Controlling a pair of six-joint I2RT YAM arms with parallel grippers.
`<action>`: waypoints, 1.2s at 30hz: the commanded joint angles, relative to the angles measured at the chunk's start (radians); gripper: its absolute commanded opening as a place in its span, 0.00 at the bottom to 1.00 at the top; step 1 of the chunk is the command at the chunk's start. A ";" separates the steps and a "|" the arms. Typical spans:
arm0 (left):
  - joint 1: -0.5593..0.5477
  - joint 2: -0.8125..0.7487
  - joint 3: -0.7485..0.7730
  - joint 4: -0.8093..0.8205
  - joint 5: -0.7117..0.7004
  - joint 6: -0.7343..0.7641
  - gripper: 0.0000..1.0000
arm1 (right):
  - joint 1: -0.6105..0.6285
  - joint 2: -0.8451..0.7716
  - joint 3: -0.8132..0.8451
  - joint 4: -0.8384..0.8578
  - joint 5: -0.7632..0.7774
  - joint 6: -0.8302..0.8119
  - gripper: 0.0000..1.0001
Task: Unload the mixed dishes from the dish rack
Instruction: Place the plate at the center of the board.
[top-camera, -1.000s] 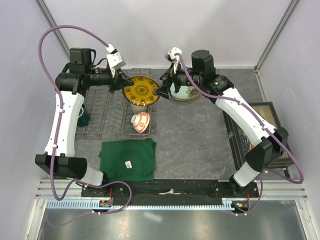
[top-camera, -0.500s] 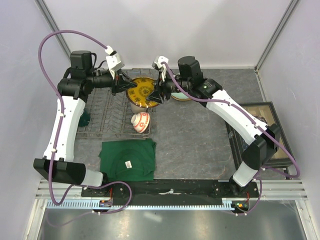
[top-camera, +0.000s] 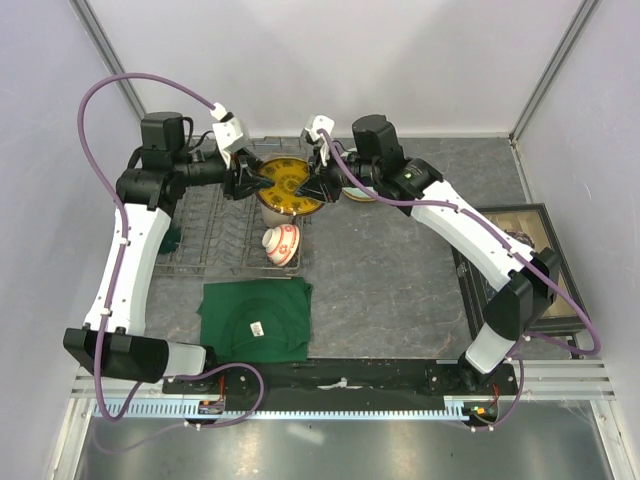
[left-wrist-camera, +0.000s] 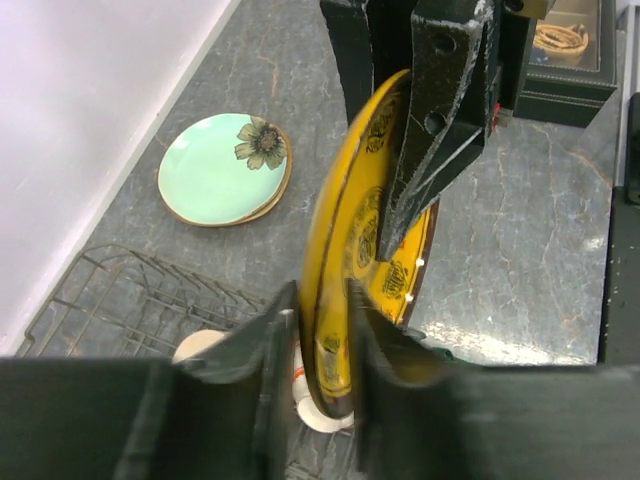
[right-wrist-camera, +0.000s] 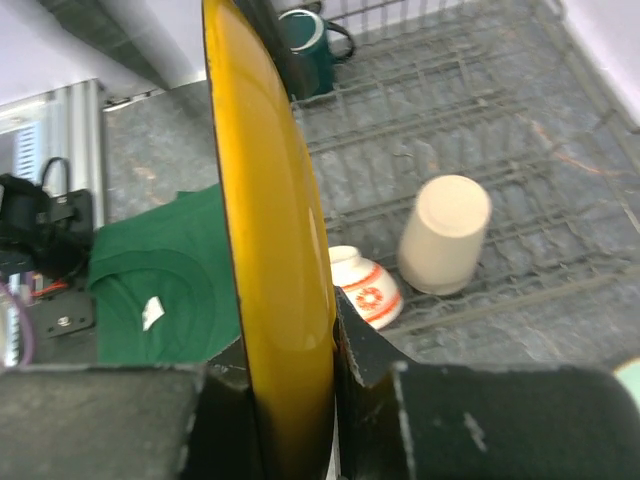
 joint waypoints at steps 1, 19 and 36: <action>-0.003 -0.055 -0.034 0.091 -0.063 -0.013 0.62 | -0.013 -0.018 0.014 0.007 0.090 -0.035 0.00; -0.001 -0.173 -0.262 0.395 -0.359 -0.153 0.99 | -0.387 0.307 0.209 0.055 0.046 0.264 0.00; -0.001 -0.166 -0.368 0.413 -0.343 -0.170 0.99 | -0.534 0.714 0.338 0.112 -0.066 0.440 0.00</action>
